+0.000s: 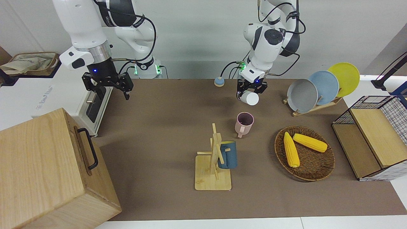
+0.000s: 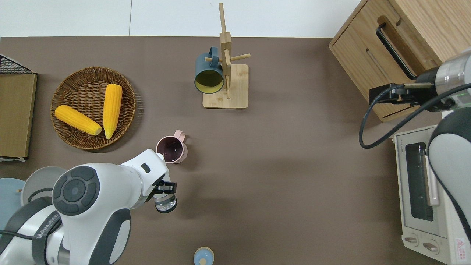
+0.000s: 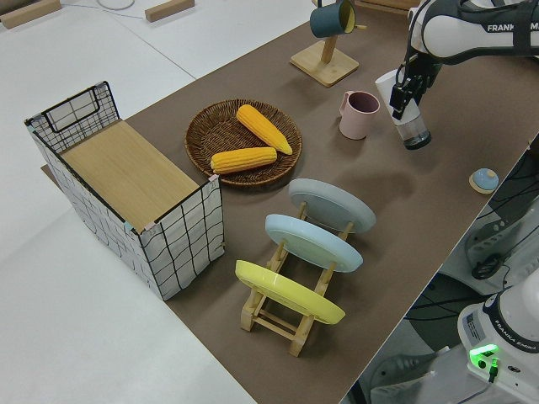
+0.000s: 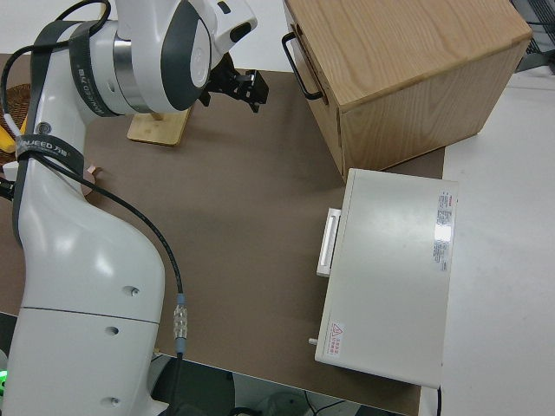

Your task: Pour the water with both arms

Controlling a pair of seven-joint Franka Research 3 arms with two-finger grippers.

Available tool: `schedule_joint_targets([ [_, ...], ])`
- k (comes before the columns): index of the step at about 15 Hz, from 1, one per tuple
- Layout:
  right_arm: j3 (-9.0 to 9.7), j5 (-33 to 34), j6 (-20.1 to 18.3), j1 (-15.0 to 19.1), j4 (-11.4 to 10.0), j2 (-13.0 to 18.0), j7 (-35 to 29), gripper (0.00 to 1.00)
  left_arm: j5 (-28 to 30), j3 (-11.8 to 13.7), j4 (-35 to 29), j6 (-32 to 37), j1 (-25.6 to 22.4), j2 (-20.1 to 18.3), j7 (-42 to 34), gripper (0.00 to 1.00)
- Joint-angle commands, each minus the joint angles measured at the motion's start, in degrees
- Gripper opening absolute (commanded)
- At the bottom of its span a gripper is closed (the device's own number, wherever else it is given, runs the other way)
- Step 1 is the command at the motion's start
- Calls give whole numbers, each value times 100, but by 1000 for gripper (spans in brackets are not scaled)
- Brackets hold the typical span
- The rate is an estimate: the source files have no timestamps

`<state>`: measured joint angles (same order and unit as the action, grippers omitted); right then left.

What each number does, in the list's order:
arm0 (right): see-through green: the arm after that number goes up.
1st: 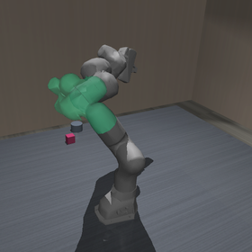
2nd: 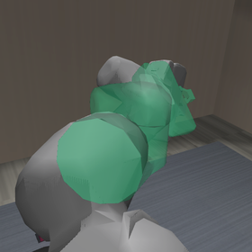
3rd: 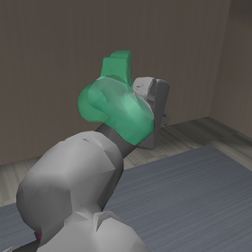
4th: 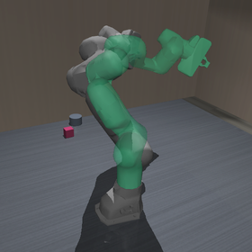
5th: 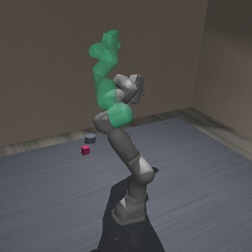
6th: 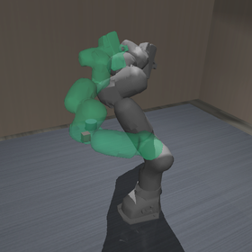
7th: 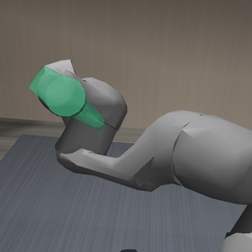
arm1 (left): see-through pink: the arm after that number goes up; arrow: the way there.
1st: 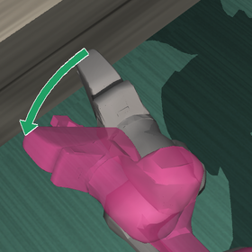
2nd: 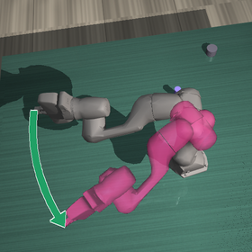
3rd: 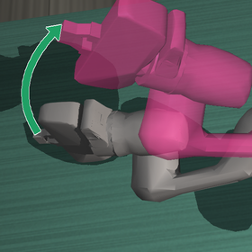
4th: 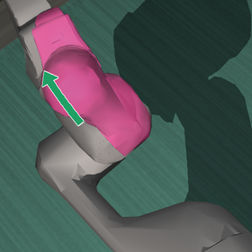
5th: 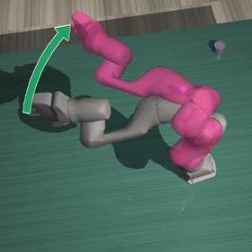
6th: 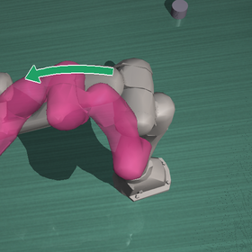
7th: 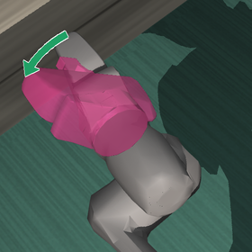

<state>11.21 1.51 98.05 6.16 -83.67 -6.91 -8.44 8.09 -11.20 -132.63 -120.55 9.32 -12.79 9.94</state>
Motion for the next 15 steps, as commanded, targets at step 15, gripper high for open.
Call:
schedule_joint_targets([
  [15, 57, -45, 30, 96, -9, 41, 124, 992, -826, 21, 552, -1858, -1969, -384, -1, 0],
])
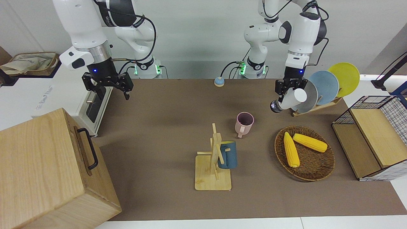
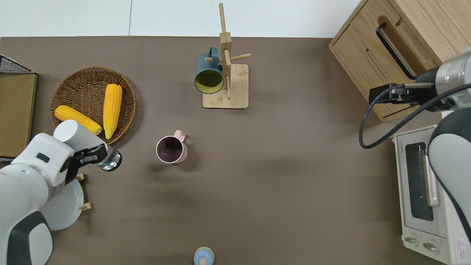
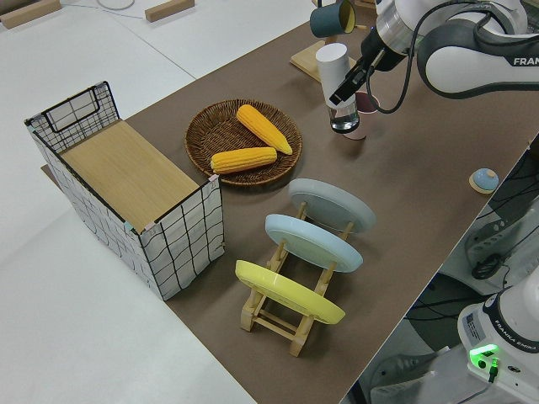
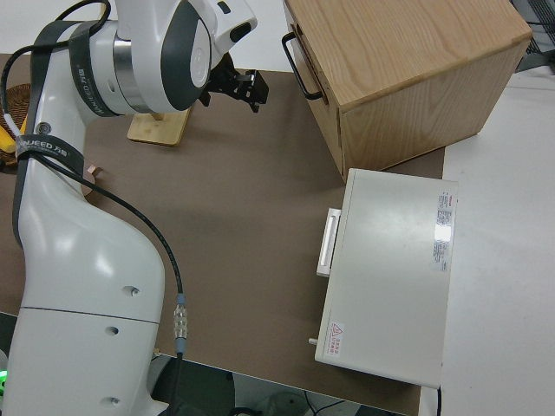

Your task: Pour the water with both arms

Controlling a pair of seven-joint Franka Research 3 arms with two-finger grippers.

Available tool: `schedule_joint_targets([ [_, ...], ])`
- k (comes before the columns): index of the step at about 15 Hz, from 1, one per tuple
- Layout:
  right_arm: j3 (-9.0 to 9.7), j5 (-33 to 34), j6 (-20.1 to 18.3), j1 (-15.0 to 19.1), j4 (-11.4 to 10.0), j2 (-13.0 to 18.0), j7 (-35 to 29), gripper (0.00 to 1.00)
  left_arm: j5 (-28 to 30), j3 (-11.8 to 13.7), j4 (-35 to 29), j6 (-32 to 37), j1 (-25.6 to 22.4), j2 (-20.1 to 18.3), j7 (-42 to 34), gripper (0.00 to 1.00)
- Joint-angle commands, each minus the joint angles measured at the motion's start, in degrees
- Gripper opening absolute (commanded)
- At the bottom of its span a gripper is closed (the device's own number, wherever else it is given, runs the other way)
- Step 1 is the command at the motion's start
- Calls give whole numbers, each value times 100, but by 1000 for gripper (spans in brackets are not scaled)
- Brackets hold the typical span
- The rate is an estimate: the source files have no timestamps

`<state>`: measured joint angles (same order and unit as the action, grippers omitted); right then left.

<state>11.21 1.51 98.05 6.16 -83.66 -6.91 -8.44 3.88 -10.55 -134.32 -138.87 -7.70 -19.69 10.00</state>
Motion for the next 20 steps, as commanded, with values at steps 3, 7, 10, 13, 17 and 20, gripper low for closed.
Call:
schedule_joint_targets([
  [3, 57, -45, 30, 96, -19, 41, 124, 992, -792, -9, 1476, 18, -485, 755, -7, 0],
  [7, 57, -45, 30, 96, -18, 41, 124, 992, -810, -9, 2338, 35, -907, 1265, -392, 0],
  [10, 57, -45, 30, 96, -10, 41, 124, 992, -723, 9, 2866, 35, -1285, 1617, -901, 0],
  [13, 57, -45, 30, 96, -10, 41, 124, 992, -565, 18, 3340, 27, -1699, 1907, -1622, 0],
  [17, 57, -45, 30, 96, -19, 41, 124, 992, 49, 9, 3781, 44, -2164, 2285, -2772, 0],
  [20, 57, -45, 30, 96, -10, 41, 124, 992, 655, 9, 4009, 44, -2507, 2557, -3625, 0],
])
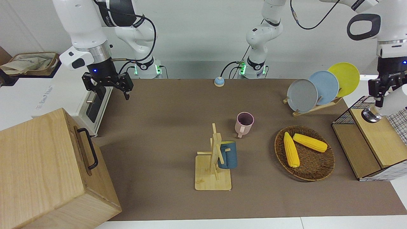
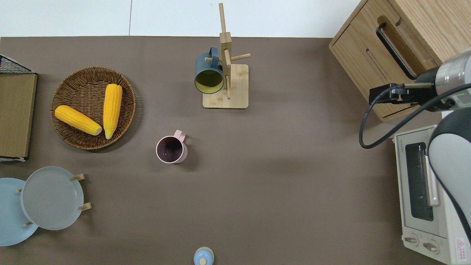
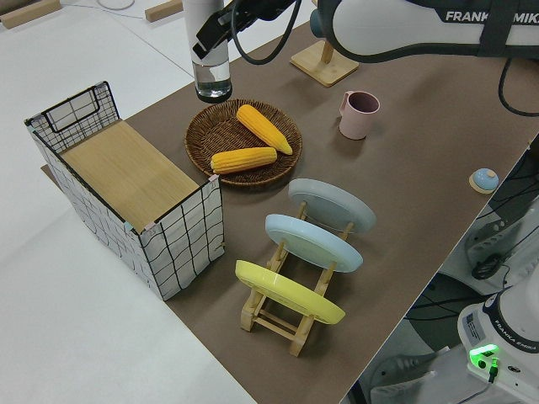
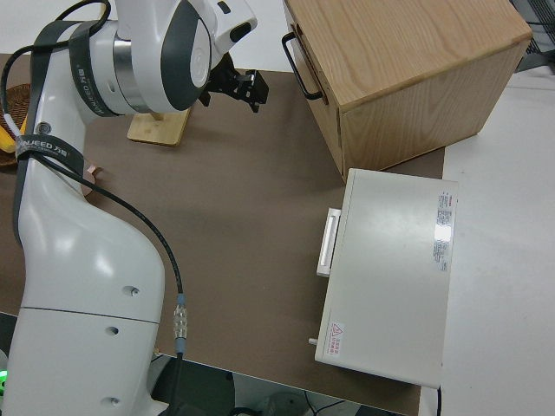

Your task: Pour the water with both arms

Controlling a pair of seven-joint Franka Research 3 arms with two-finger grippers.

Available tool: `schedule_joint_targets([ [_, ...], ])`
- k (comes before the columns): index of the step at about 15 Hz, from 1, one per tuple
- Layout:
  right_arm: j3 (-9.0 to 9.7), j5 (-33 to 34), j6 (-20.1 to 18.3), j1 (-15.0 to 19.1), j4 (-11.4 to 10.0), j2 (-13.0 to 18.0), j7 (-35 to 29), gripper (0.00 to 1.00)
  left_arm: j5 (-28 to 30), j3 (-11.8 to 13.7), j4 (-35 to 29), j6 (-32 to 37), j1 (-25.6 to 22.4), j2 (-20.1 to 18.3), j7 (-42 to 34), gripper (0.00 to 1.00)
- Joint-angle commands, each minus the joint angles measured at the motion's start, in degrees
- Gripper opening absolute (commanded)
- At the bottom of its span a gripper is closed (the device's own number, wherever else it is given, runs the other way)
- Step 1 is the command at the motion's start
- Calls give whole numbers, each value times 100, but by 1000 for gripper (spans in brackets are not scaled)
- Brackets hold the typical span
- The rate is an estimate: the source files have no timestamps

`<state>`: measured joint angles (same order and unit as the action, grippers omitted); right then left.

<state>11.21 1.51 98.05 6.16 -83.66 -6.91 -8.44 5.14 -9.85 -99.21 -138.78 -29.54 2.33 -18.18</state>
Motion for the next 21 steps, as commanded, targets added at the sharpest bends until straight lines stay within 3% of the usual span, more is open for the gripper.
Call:
schedule_joint_targets([
  [1, 57, -45, 30, 96, -10, 41, 124, 992, 723, -61, 516, 27, -420, 434, -1097, 0],
  [9, 57, -45, 30, 96, -19, 41, 124, 992, 2367, -70, 745, -175, -1088, 1163, -3339, 0],
  [15, 57, -45, 30, 96, -19, 41, 124, 992, 2631, -105, 1069, -466, -1124, 1664, -3806, 0],
  [21, 57, -45, 30, 96, -10, 41, 124, 992, 2869, -70, 1105, -554, -1133, 1885, -4247, 0],
])
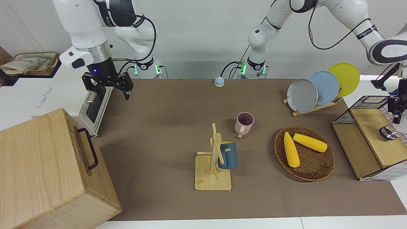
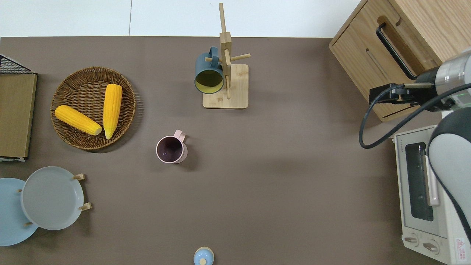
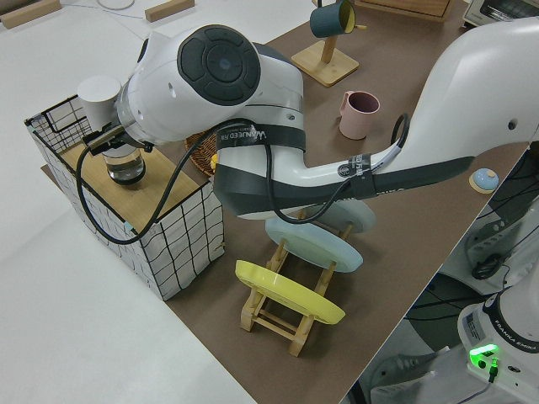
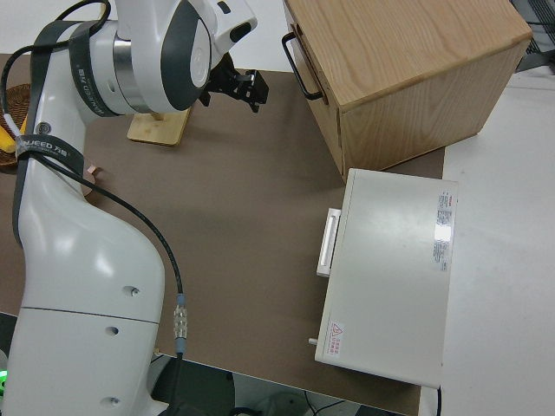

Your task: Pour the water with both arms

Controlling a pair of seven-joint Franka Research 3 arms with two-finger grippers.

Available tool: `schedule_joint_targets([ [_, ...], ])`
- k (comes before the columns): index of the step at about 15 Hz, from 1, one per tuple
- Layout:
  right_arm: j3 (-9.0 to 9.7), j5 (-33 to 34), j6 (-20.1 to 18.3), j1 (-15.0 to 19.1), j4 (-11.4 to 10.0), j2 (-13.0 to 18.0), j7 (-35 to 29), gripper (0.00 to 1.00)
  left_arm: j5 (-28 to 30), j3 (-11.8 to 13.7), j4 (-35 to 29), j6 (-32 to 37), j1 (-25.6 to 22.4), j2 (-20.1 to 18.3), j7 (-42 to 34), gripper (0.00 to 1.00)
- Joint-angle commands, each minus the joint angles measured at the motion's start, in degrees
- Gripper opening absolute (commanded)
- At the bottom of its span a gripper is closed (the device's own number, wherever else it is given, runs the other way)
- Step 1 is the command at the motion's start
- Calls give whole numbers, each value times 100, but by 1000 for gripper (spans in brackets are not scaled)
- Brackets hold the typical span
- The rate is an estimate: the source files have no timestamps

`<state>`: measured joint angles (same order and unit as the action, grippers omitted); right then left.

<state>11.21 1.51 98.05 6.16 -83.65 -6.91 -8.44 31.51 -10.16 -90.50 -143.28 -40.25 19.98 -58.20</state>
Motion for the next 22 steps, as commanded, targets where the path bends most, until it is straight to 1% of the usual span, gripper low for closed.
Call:
schedule_joint_targets([
  [1, 57, -45, 30, 96, -19, 41, 124, 992, 241, -39, 235, -113, -62, 146, -244, 0],
  [3, 57, -45, 30, 96, -11, 41, 124, 992, 259, -48, 235, -174, -62, 269, -244, 6],
  [5, 57, -45, 30, 96, -11, 41, 124, 992, 303, -48, 235, -174, -62, 295, -244, 12],
  [6, 57, -45, 30, 96, -19, 41, 124, 992, 303, -39, 235, -174, -71, 313, -253, 126],
  [7, 57, -45, 30, 96, -19, 41, 124, 992, 294, -39, 235, -174, -62, 313, -244, 701],
  [8, 57, -45, 30, 96, -19, 41, 124, 992, 268, -39, 235, -192, -62, 313, -244, 997],
  [13, 57, -45, 30, 96, -11, 41, 124, 992, 128, -30, 322, -96, -71, 261, -8, 1000],
  [14, 57, -45, 30, 96, -19, 41, 124, 992, -64, 48, 322, -52, -62, 243, 202, 1000],
  [15, 57, -45, 30, 96, -19, 41, 124, 992, -449, 110, 375, 305, -62, 225, 596, 1000],
  [18, 57, -45, 30, 96, -19, 41, 124, 992, -1513, 110, 822, 1229, -62, 164, 1327, 1000],
  [19, 57, -45, 30, 96, -11, 41, 124, 992, -1777, 110, 919, 1510, -62, 155, 1607, 1000],
  [20, 57, -45, 30, 96, -19, 41, 124, 992, -1937, 102, 990, 1739, -53, 155, 1836, 1000],
  [22, 57, -45, 30, 96, -11, 41, 124, 992, -2000, 93, 1165, 2161, -36, 59, 2154, 1000],
])
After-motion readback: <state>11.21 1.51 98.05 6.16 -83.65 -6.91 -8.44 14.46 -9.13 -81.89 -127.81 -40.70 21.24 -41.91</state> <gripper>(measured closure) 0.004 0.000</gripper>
